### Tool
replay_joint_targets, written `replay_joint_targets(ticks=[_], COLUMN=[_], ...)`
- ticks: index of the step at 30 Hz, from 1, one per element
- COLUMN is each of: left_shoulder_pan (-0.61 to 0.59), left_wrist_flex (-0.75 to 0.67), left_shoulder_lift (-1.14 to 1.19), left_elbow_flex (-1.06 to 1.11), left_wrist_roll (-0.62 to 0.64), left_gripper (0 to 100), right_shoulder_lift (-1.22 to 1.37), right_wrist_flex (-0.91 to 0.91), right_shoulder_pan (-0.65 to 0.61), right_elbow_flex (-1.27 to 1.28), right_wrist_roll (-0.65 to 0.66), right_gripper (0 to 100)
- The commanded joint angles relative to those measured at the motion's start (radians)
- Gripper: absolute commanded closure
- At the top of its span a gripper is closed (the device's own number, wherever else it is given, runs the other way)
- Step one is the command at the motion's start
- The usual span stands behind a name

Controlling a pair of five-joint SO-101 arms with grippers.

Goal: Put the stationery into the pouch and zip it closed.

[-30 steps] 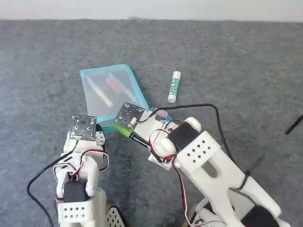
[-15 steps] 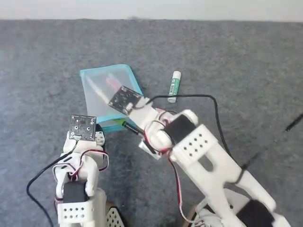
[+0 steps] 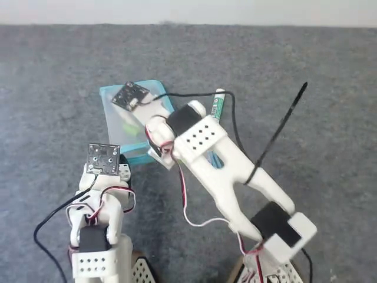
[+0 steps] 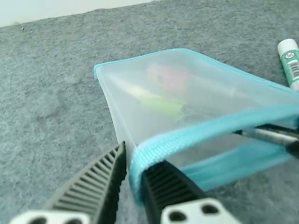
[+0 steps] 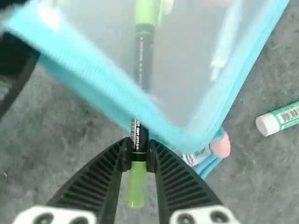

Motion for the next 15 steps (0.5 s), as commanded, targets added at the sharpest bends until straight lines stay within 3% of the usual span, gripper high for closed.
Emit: replay_joint_targets(ticks=[1,11,15], left_shoulder_pan=[0.006,0.005,0.005], left_wrist_flex=[-0.031,-0.031,-0.031], left_shoulder_lift=[-0.002,-0.002,-0.002], left_elbow_flex=[-0.012,-0.008,-0.007], left_wrist_roll=[-0.012,-0.012,-0.012], left_gripper=[99,99,99], right_shoulder_lift=[0.027,0.093,0.090], right_wrist_flex=[0.008,0.008,-0.002], right_shoulder_pan=[0.012,0.013,0.012], right_elbow_flex=[-0.144,-0.196,-0.199], right_wrist_roll=[-0.052,-0.061,-0.054], right_gripper=[98.9,97.9,86.1])
